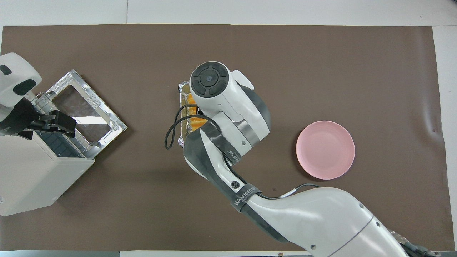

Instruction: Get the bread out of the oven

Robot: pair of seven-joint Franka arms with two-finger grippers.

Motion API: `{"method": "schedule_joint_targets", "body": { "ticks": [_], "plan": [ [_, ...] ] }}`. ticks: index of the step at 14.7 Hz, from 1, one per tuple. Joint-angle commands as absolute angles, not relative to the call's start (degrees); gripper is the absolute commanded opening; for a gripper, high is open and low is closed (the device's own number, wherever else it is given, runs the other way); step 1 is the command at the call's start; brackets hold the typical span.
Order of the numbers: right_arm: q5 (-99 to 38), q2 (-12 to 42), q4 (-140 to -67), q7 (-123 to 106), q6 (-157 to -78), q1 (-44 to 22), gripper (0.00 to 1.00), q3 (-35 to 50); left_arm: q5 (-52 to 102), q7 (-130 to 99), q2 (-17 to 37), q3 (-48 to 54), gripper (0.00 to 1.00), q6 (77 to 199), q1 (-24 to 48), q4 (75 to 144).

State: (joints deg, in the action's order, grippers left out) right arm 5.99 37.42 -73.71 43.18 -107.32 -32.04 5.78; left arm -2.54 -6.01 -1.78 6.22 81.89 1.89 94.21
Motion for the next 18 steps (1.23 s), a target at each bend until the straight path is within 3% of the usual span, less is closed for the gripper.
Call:
{"method": "schedule_joint_targets", "body": {
  "ticks": [1,6,7,10,11,18],
  "plan": [
    [7.03,42.09,-69.96,43.77,-108.62,-31.99,1.00,5.54,-1.67,-3.86,-3.87,6.15,1.00,82.00,1.23,95.01],
    [9.06,43.86,-70.14,43.33,-108.63,-32.69,1.00,5.71,-1.67,-3.51,-4.39,6.24,1.00,82.44,1.05,95.88],
    [8.70,43.94,-70.14,43.33,-108.72,-32.61,0.90,5.71,-1.67,-3.95,-4.39,6.24,1.00,82.44,1.05,95.28],
    [4.68,44.03,-70.14,43.42,-110.91,-32.52,0.09,5.80,-1.67,-4.04,-4.57,6.15,1.00,82.35,0.35,95.45],
    [3.53,44.03,-70.22,43.42,-112.05,-32.52,0.00,5.71,-1.67,-4.04,-4.57,6.15,1.00,82.35,0.35,95.36],
    [3.17,43.42,-70.31,36.66,-112.15,-31.64,0.00,5.71,-1.67,-4.04,-4.57,6.15,1.00,82.27,0.35,95.36]
  ]
}}
